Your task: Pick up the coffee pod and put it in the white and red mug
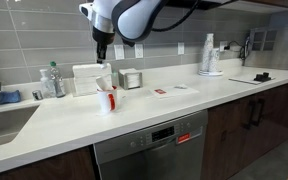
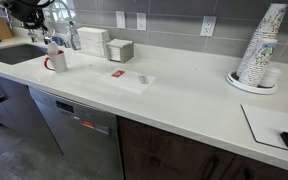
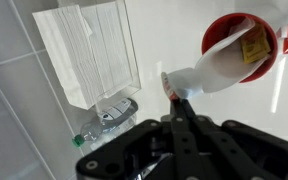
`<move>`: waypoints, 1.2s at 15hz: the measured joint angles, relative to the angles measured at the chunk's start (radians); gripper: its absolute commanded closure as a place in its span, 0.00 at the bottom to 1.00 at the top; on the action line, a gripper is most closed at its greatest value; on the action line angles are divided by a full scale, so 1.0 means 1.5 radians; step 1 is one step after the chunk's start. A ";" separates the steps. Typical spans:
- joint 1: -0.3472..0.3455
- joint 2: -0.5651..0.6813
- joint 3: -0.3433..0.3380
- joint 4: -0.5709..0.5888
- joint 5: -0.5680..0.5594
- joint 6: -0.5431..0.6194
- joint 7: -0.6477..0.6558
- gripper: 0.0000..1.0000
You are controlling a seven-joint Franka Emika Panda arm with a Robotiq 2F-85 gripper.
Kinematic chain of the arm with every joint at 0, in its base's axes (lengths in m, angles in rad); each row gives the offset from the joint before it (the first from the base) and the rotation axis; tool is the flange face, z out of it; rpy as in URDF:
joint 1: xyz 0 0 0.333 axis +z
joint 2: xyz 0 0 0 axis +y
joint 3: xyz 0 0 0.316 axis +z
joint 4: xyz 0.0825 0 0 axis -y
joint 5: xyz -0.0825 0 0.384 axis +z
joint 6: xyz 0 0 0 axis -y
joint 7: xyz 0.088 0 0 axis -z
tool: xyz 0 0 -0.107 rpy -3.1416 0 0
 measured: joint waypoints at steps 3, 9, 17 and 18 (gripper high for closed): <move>0.003 0.003 0.002 0.001 0.011 0.001 -0.001 1.00; 0.011 0.033 0.029 -0.005 0.095 0.008 -0.040 1.00; 0.012 0.046 0.019 -0.016 0.107 -0.038 -0.039 1.00; 0.012 0.046 0.016 -0.016 0.106 -0.044 -0.038 1.00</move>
